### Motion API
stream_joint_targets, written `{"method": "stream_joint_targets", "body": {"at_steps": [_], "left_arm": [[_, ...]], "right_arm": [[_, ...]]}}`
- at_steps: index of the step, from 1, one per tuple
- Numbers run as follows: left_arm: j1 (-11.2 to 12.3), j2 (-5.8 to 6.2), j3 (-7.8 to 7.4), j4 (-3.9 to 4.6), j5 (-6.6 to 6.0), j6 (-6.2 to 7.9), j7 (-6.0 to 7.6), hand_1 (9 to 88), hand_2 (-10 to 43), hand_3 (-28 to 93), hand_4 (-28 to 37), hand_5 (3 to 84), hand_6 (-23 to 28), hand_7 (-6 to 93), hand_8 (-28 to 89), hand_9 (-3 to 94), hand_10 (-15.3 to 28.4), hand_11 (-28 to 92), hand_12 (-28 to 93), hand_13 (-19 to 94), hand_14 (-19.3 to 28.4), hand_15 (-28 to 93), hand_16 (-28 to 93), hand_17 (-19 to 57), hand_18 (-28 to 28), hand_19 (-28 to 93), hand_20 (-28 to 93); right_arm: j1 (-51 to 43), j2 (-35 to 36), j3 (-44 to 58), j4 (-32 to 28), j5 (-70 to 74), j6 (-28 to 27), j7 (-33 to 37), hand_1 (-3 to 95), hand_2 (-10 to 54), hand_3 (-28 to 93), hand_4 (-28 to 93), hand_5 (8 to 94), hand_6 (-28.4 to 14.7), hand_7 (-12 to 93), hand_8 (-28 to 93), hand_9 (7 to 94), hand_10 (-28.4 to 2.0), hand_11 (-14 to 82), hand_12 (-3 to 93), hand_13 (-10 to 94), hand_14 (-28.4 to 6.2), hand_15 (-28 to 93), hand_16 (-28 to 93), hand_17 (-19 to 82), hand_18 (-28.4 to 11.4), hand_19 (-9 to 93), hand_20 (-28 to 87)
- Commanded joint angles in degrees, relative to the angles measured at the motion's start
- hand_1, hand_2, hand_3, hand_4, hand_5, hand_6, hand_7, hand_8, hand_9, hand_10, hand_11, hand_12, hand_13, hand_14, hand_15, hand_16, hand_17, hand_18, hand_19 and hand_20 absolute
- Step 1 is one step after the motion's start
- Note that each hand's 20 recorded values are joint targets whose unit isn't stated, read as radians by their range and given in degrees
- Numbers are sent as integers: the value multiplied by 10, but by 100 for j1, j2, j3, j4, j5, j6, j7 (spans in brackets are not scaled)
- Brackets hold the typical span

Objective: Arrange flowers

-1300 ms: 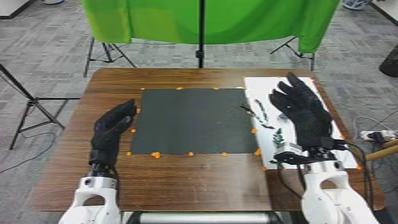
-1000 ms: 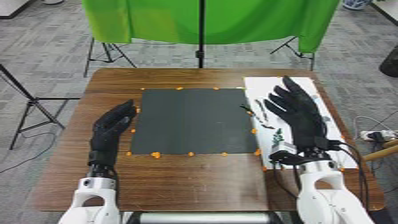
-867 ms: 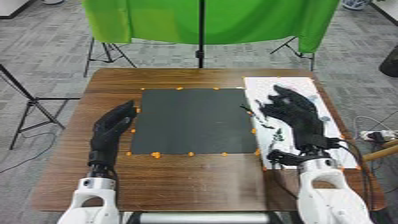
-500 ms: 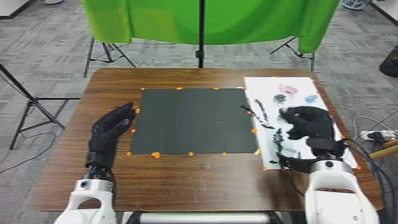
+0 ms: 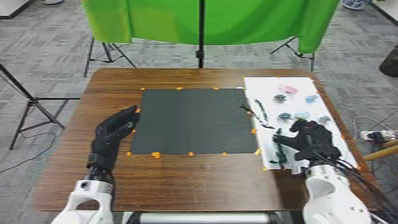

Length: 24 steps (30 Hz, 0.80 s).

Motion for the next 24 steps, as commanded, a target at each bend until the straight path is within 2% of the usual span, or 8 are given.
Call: {"method": "stream_joint_targets", "body": {"at_steps": [1,11,16,19,20,21,23,24], "left_arm": [[139,1,-96,-37,146,-342,-251,383,-95,592,-145,454,28,146,-60,413,113,179,141,307,149,191,19,44,115,77,225],[176,-13,-236,-43,180,-641,-350,380,-95,591,-144,449,29,136,-56,409,113,172,143,300,151,183,23,38,116,72,221],[138,-32,-282,-30,180,-694,-347,374,-95,590,-143,447,28,131,-55,405,111,166,144,298,151,176,25,33,117,64,216],[133,-35,-323,-33,195,-719,-345,374,-95,589,-143,447,28,129,-53,404,111,164,146,298,151,174,28,32,117,62,215],[135,-35,-337,-37,194,-709,-344,374,-95,589,-143,446,29,129,-53,404,111,164,146,298,151,174,28,32,117,61,214],[127,-31,-349,-34,181,-689,-355,373,-95,590,-142,446,29,128,-52,405,111,163,147,298,151,172,29,32,117,60,214],[134,-26,-378,-38,166,-656,-357,373,-95,589,-143,446,29,128,-52,405,112,164,148,297,151,172,30,32,117,59,213],[138,-27,-394,-39,156,-653,-359,374,-95,589,-143,446,29,128,-52,405,112,164,148,297,151,172,30,31,117,58,213]], "right_arm": [[125,211,-176,99,255,-373,65,343,-95,554,-283,652,-50,229,-39,712,-164,284,267,762,-96,538,241,555,-123,854,356],[-28,288,-377,38,353,-765,101,340,-95,582,-283,710,-42,269,-39,770,-156,323,270,825,-76,515,244,599,-99,871,344],[271,280,-875,349,240,-660,124,342,-95,587,-281,712,-42,285,-36,775,-158,331,273,847,-70,507,255,614,-91,880,340],[400,274,-1102,509,126,-542,158,406,-95,595,-222,721,-34,324,-14,786,-151,364,276,868,-60,503,273,628,-89,900,329],[419,271,-1139,540,85,-540,160,440,-95,560,-183,725,-30,315,97,792,-147,372,276,877,-56,504,278,632,-88,908,325],[405,260,-1105,531,145,-590,137,571,-95,278,13,732,-24,316,176,805,-140,377,276,888,-53,505,283,639,-87,917,329],[405,251,-1093,557,150,-526,123,735,-95,-90,302,750,-15,319,230,825,-129,371,304,903,-47,508,295,650,-85,927,331],[392,252,-1057,545,182,-555,120,787,-95,-188,394,761,-10,324,243,840,-123,360,329,912,-43,509,301,659,-83,930,340]]}}
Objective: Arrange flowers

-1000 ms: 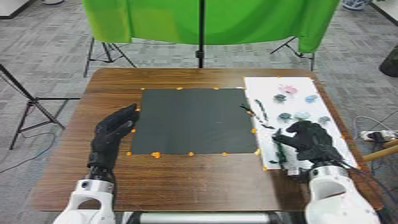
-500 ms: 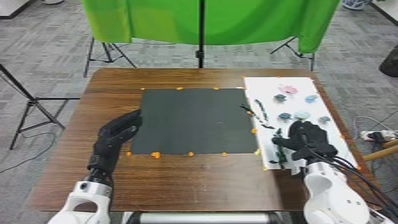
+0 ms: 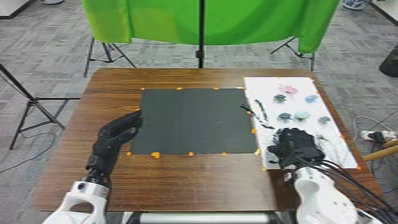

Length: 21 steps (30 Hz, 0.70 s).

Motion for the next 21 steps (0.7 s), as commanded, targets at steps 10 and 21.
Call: {"method": "stream_joint_targets", "body": {"at_steps": [10,21], "left_arm": [[64,77,-225,12,-151,69,-74,374,-95,589,-144,447,30,127,-51,404,113,162,148,296,153,169,32,30,117,57,213],[71,535,-491,197,-827,799,205,372,-95,593,-145,453,32,128,-51,412,114,169,148,303,153,179,31,33,119,62,212]], "right_arm": [[-88,82,342,-142,570,275,-126,870,-95,-278,568,790,-9,336,273,880,-115,349,377,937,-25,550,299,707,-66,932,383],[1385,113,-529,-505,1412,713,-682,868,-95,-268,597,789,-16,340,282,881,-113,363,380,937,-20,572,282,719,-64,932,390]]}}
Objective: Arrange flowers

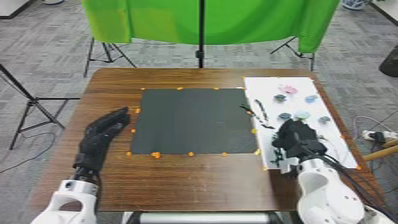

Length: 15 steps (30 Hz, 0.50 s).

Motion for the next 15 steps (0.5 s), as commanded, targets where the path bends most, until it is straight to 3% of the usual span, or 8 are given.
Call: {"method": "stream_joint_targets", "body": {"at_steps": [1,2,4,6,8,11,15], "left_arm": [[50,418,-179,268,-312,635,234,370,-95,594,-145,454,32,128,-51,412,114,170,148,303,153,179,30,33,119,62,212],[32,504,-159,339,-353,728,250,368,-95,596,-145,455,33,128,-51,412,114,170,147,303,151,177,29,34,118,61,211],[-5,656,-90,488,-489,931,405,347,-94,610,-149,453,33,127,-53,405,116,161,145,286,144,147,24,36,117,53,204],[-80,742,-13,605,-653,1112,495,311,-77,628,-172,437,34,100,-51,388,114,132,136,266,131,89,25,39,110,29,193],[-150,764,35,687,-712,1209,589,277,-54,638,-197,412,31,66,-51,368,109,92,125,236,119,54,24,35,102,10,184],[-233,767,120,753,-719,1286,646,254,-41,648,-222,392,29,42,-51,357,109,72,120,210,107,35,15,28,93,5,175],[-295,767,240,805,-678,1215,599,235,-34,655,-240,376,26,36,-50,352,110,63,114,203,100,31,7,24,88,5,168]], "right_arm": [[1581,-119,-972,-198,487,79,-471,868,-95,-268,598,789,-16,340,281,881,-112,364,380,937,-20,573,281,720,-64,932,391],[1878,-225,-1210,-134,619,70,-536,868,-95,-268,600,789,-16,341,281,881,-112,365,380,937,-21,574,280,720,-64,932,392],[2501,-491,-1715,79,758,54,-648,868,-95,-270,603,789,-16,343,280,881,-112,366,380,937,-21,576,279,720,-64,932,394],[3031,-800,-2132,324,1019,26,-754,868,-95,-271,603,789,-16,344,280,881,-112,366,379,937,-21,577,278,720,-64,932,395],[3449,-1137,-2442,602,1118,-37,-864,867,-95,-269,605,789,-16,346,279,881,-113,369,378,937,-21,579,277,721,-64,932,396],[3936,-1537,-2869,962,1307,-21,-962,866,-95,-268,606,788,-16,349,278,880,-112,372,376,937,-22,582,274,723,-64,932,399],[4380,-1887,-3394,1339,1508,19,-994,867,-95,-271,609,788,-16,349,275,882,-115,376,373,937,-21,584,272,725,-65,932,406]]}}
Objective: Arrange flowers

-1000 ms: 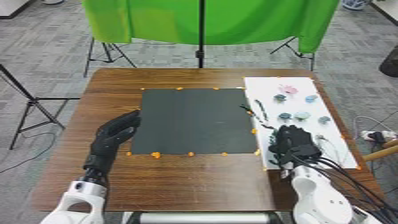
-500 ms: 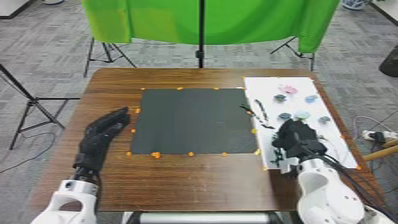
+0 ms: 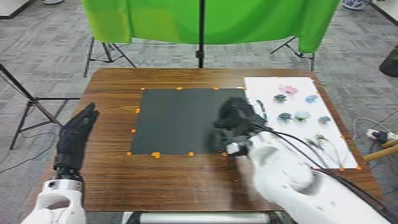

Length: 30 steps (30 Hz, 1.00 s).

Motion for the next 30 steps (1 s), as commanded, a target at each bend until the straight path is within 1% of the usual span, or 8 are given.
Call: {"method": "stream_joint_targets", "body": {"at_steps": [1,6,8,9,15,22,25,30], "left_arm": [[-126,-72,192,73,52,-11,-43,234,-33,657,-245,374,26,35,-50,351,110,62,113,202,100,31,6,23,87,5,165],[-268,-76,329,168,88,-93,-94,232,-33,661,-251,371,31,32,-49,346,110,60,111,197,97,29,1,19,84,4,160],[-249,-79,363,155,78,-89,-98,232,-32,662,-251,371,31,33,-48,346,110,60,110,196,97,30,0,18,83,5,159],[-159,-81,363,106,69,-115,-48,231,-32,661,-251,371,31,33,-48,345,110,60,111,196,97,30,0,18,83,5,158],[-304,-133,495,169,137,-328,-157,230,-32,661,-249,373,35,33,-47,342,110,59,111,194,99,30,-1,15,84,5,156],[-339,-143,504,176,162,-480,-243,230,-31,658,-246,375,38,32,-45,340,111,60,116,198,105,33,4,13,87,5,155],[-320,-150,494,172,165,-506,-254,230,-31,658,-245,374,40,29,-45,340,111,59,117,199,106,33,5,12,88,5,155],[-322,-181,485,174,185,-587,-315,233,-35,658,-242,372,41,25,-43,338,111,57,118,200,107,34,8,11,88,5,155]], "right_arm": [[1411,-1113,-860,548,192,-8,-194,866,-95,-270,610,788,-15,350,275,882,-115,378,371,937,-22,585,272,725,-65,932,408],[1723,-1490,-1256,1021,131,356,-110,867,-95,-271,612,787,-15,353,272,882,-115,382,367,937,-21,589,269,726,-65,932,413],[1797,-1619,-1369,1175,327,356,-65,866,-95,-271,615,787,-16,354,272,881,-116,383,368,937,-21,589,268,726,-64,932,414],[1830,-1611,-1529,1181,274,464,8,865,-95,-271,615,787,-16,354,271,881,-116,383,367,937,-21,589,268,726,-64,932,414],[1917,-1876,-1838,1695,324,612,119,864,-95,-268,607,786,-15,358,269,879,-115,383,365,937,-21,589,267,727,-63,932,413],[1866,-2005,-1907,1922,748,157,185,862,-95,-275,558,783,-16,357,258,880,-119,372,353,937,-23,570,266,726,-54,932,382],[1816,-2014,-1877,1933,737,-51,196,825,-95,-282,443,773,-20,348,248,869,-134,406,273,937,-27,549,272,721,-51,932,347],[1796,-2003,-1820,1919,816,-165,180,728,-95,-229,410,771,-30,339,200,867,-141,400,261,937,-30,537,275,717,-51,930,332]]}}
